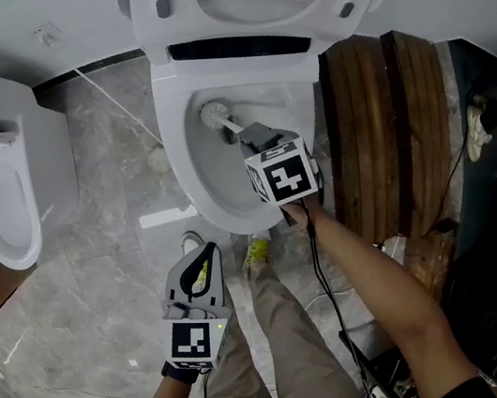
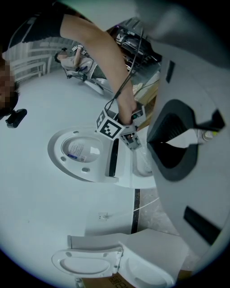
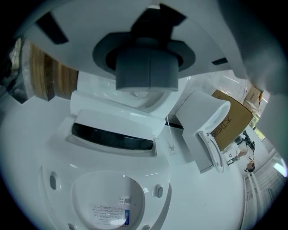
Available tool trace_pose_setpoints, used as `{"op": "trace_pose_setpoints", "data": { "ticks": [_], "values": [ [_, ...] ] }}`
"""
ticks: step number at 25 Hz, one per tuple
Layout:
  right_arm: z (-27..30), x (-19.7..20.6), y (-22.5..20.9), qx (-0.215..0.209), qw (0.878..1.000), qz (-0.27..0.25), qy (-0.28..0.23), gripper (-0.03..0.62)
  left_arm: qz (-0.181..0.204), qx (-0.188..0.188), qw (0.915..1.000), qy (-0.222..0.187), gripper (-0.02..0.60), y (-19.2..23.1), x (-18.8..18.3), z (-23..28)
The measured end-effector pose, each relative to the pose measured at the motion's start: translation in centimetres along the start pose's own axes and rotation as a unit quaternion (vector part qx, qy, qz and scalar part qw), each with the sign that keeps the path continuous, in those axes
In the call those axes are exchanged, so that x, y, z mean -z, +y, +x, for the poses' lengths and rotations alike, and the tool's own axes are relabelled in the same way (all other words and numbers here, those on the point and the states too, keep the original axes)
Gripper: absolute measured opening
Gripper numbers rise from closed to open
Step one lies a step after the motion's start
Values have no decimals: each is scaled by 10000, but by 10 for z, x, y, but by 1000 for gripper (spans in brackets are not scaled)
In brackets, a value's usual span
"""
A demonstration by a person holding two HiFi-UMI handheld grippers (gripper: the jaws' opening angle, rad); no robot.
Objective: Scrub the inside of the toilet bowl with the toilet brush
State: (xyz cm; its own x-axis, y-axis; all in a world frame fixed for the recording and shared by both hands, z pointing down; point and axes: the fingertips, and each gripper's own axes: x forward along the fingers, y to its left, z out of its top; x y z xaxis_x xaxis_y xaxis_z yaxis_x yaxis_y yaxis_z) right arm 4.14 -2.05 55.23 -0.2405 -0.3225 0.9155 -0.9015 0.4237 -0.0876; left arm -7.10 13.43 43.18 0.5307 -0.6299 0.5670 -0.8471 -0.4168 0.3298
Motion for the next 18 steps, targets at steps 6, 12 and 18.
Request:
{"op": "trace_pose_setpoints", "data": {
  "ticks": [6, 12, 18],
  "values": [
    [-4, -3, -15, 212, 9991, -358, -63, 152, 48, -41, 10000, 51, 11, 6, -1, 2],
    [-10, 4, -43, 469, 9980, -432, 40, 150, 92, -107, 9999, 88, 11, 11, -2, 6],
    [-17, 23, -58, 651, 9935, -907, 212, 150, 177, -62, 9997, 123, 11, 6, -4, 8]
  ]
}}
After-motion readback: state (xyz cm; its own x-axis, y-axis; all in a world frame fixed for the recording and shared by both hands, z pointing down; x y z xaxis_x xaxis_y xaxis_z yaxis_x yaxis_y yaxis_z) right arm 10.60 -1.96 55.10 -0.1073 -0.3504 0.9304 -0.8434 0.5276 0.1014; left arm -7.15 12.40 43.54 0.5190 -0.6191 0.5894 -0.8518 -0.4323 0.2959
